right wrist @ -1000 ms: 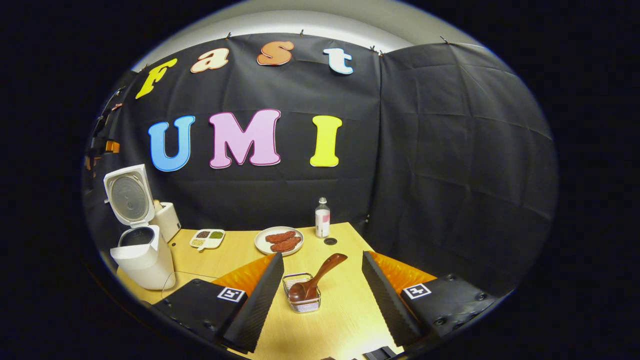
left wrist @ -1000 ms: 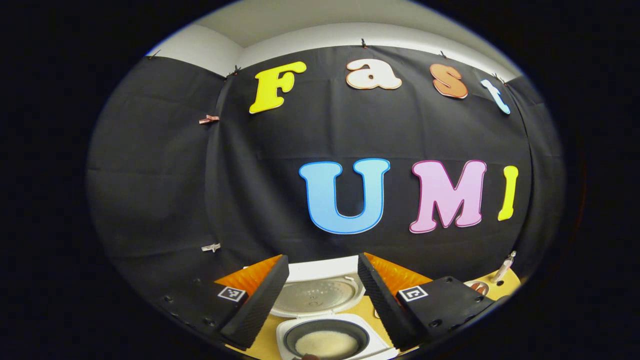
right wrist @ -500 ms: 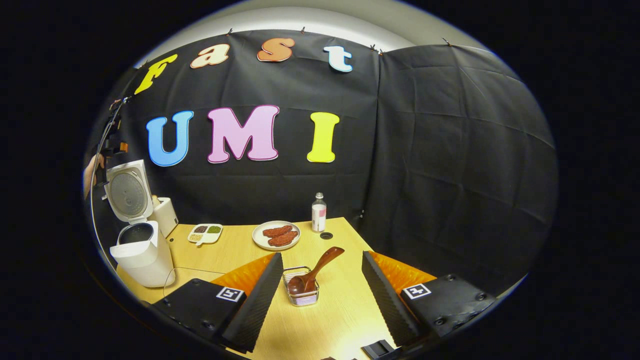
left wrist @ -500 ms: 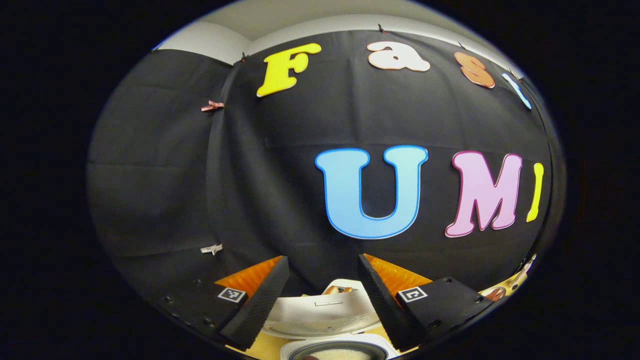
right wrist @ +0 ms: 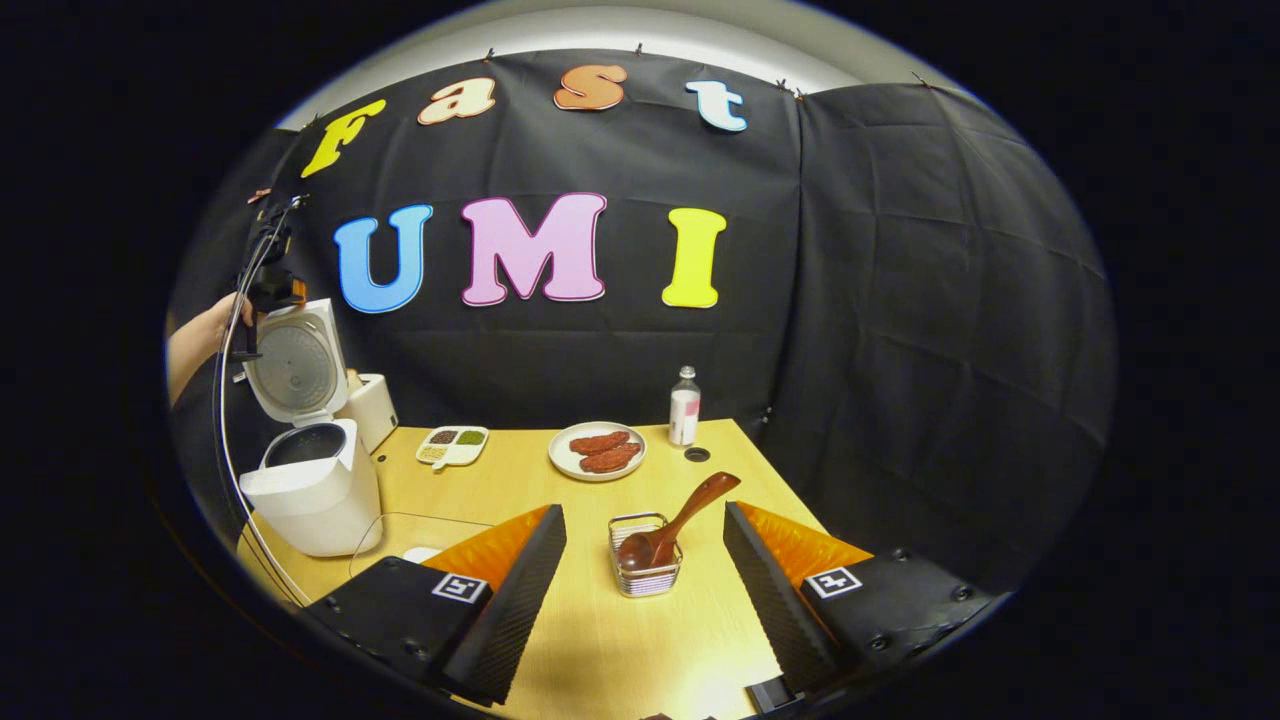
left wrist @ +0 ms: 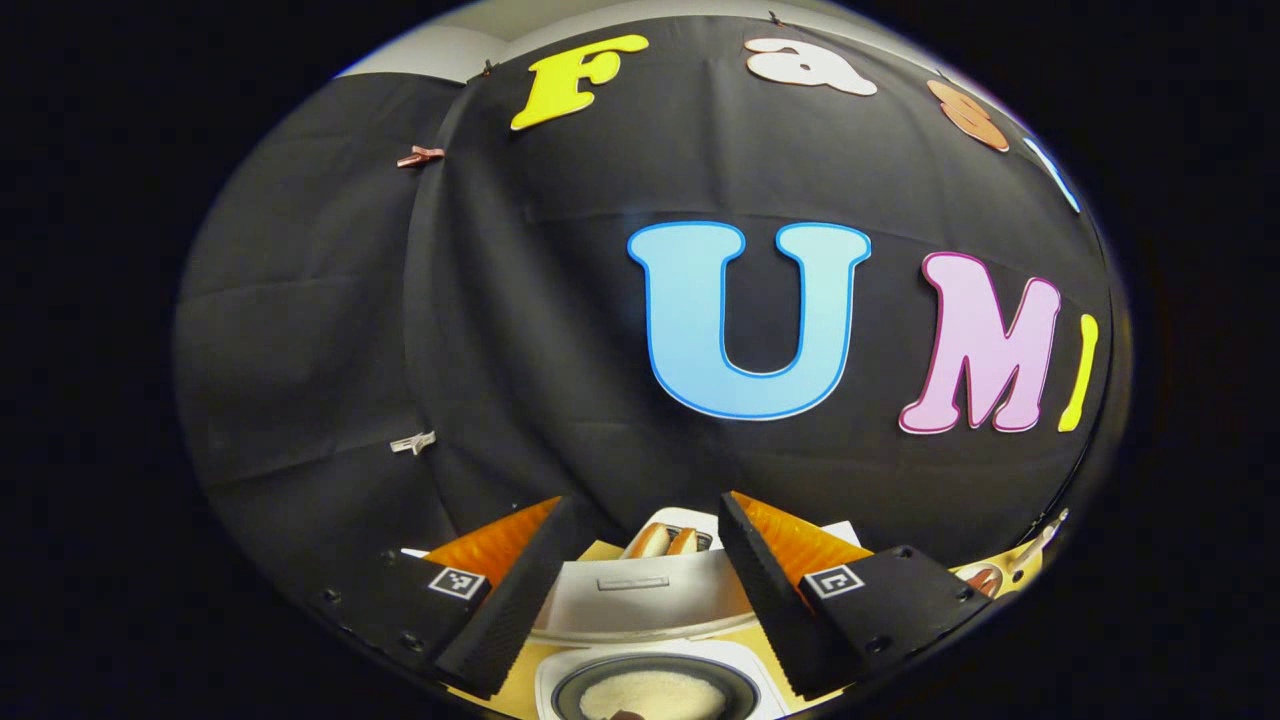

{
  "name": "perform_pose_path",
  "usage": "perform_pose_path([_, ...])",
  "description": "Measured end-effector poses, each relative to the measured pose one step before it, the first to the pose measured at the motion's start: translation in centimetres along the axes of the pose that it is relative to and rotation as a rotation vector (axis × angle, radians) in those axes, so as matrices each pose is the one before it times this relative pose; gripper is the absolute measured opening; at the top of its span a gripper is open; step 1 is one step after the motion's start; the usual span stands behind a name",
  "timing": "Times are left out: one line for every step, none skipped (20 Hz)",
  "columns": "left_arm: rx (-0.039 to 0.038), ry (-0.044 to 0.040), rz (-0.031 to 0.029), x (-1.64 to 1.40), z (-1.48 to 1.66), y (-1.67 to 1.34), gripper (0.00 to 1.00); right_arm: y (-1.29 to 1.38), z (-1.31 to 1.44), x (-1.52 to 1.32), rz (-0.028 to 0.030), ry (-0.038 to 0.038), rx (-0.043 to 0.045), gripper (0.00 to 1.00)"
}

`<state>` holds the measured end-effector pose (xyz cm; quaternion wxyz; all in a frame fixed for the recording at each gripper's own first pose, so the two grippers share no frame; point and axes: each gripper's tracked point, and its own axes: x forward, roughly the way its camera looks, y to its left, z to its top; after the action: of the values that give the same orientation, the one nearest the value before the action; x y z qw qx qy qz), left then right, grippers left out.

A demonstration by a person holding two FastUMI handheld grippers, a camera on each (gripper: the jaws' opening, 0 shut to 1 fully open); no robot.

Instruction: Close the left gripper, press the button to open the rice cooker; take a wooden spoon from the chopstick holder with the right hand, scoop a spoonful of rice and pour it into the rice cooker, then put the wooden spoon back into the chopstick holder.

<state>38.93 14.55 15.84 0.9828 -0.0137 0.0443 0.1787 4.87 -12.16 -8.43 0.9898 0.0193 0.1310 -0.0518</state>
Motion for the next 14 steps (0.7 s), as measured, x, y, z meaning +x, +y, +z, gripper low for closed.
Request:
perform_pose_path([-0.00748,0.02557,-0.00328,-0.699,-0.388,0.104,1.0,0.299,-0.351,-0.003,0.01747,0.00779,0.01293,0.99])
perform_pose_path([-0.00151,0.01532,-0.00363,-0.671,-0.342,-0.074,1.0,0.278,-0.495,-0.017,0.02298,0.01101,0.01309,0.99])
perform_pose_path([0.00249,0.01925,-0.00275,-0.782,-0.546,-0.247,1.0,0.343,-0.432,-0.027,0.02706,0.01281,0.01279,0.99])
perform_pose_path([0.00187,0.01315,-0.00124,-0.738,-0.535,-0.132,1.0,0.034,-0.327,0.013,0.01928,0.00704,0.00542,0.99])
perform_pose_path([0.00079,0.01287,-0.00205,-0.832,-0.728,-0.142,1.0,-0.147,-0.118,0.102,0.01215,0.00121,-0.00409,0.99])
perform_pose_path([-0.0013,0.01512,-0.00121,-1.064,-0.88,-0.197,1.0,-0.159,0.029,0.154,0.01074,-0.00378,-0.00623,0.99])
perform_pose_path([-0.0007,0.01739,-0.00248,-0.935,-1.093,-0.23,1.0,-0.046,0.068,0.113,0.01053,-0.00444,-0.00405,0.99])
perform_pose_path([-0.00607,0.01583,-0.00405,-0.943,-1.174,-0.302,1.0,0.026,0.012,0.048,0.00977,-0.00231,-0.00254,0.99])
perform_pose_path([-0.01114,0.01318,-0.00044,-0.872,-1.271,-0.18,1.0,0.195,0.013,0.01,0.01158,0.00224,-0.00183,0.98])
perform_pose_path([-0.00558,0.00995,-0.00219,-0.822,-1.239,-0.273,0.99,0.138,-0.161,0.049,0.0111,0.00304,-0.00263,0.98])
perform_pose_path([0.00187,0.00904,-0.00171,-0.668,-1.468,-0.246,1.0,0.139,-0.051,0.09,0.01093,0.0006,-0.00263,0.99])
perform_pose_path([0.00239,0.00764,0.00054,-0.518,-1.324,-0.066,0.99,0.158,-0.064,0.148,0.01089,0.00267,-0.00364,0.99])
perform_pose_path([-0.00239,0.01392,-0.0019,-0.636,-1.376,-0.72,1.0,0.215,-0.232,0.026,0.01044,0.0047,-0.00468,0.99])
perform_pose_path([-0.00667,0.01711,-0.00122,-0.325,-1.502,-0.139,0.99,0.215,-0.181,0.011,0.00972,0.00533,-0.00494,0.99])
